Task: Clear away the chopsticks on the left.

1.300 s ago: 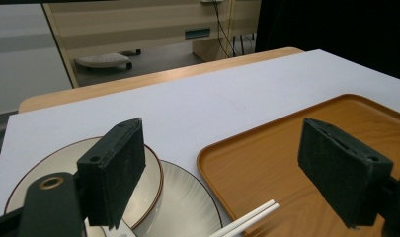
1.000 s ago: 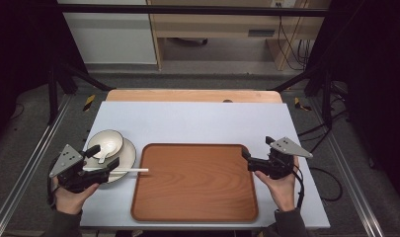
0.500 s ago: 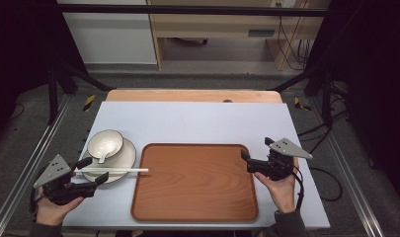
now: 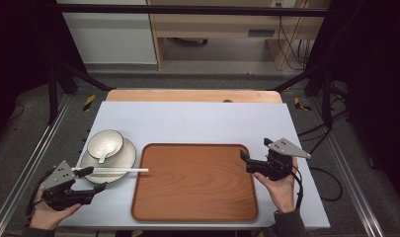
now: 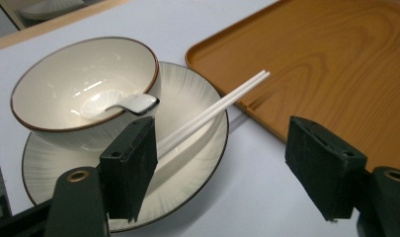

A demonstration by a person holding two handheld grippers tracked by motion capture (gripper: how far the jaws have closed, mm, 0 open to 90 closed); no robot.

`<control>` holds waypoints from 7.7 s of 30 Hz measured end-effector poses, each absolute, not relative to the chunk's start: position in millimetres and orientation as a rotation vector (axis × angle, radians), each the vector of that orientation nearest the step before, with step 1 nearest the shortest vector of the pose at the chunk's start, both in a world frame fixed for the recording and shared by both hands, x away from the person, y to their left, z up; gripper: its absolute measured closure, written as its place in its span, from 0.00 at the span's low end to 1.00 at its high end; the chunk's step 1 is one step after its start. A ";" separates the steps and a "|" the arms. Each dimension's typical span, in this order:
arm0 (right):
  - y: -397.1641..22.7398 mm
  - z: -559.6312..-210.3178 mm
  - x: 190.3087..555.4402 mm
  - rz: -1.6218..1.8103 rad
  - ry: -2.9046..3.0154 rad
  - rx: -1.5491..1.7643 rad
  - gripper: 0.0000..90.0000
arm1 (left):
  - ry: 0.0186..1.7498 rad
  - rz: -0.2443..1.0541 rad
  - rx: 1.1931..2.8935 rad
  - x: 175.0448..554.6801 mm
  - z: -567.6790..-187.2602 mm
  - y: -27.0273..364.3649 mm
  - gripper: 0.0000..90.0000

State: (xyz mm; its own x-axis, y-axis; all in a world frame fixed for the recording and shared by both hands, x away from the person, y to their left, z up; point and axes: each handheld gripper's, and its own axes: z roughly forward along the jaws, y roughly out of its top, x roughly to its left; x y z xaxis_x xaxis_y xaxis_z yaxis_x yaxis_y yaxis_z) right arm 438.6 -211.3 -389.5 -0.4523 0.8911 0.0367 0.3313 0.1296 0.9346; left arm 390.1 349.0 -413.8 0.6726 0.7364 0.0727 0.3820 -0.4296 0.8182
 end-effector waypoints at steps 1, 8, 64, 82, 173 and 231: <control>-211.5 -390.1 439.0 1.312 1.865 1.169 0.10 | 0.870 0.551 2.082 392.6 -417.0 349.2 0.33; -209.7 -392.2 440.5 1.313 1.874 1.172 0.10 | 0.911 0.567 2.089 404.2 -426.7 352.0 0.38; -207.6 -396.8 443.8 1.294 1.902 1.184 0.10 | 0.938 0.557 2.180 431.3 -449.9 347.5 0.83; -206.8 -397.9 444.8 1.287 1.910 1.180 0.10 | 1.001 0.516 2.141 431.4 -449.3 340.5 0.91; -209.3 -394.4 442.5 1.318 1.886 1.193 0.09 | 1.272 0.628 1.817 419.5 -406.4 200.0 0.94; -205.9 -399.4 445.4 1.304 1.911 1.195 0.09 | 1.606 0.640 1.724 406.6 -480.2 192.6 0.92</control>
State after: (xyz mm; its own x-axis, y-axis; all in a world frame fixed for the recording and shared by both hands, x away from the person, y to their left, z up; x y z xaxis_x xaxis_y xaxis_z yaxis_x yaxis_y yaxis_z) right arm 445.4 -205.9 -399.4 -0.4673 0.8826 0.0514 0.3693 0.1420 0.9184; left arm 406.6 192.6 -480.2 0.1149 0.9886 -0.0970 0.6508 -0.0011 0.7592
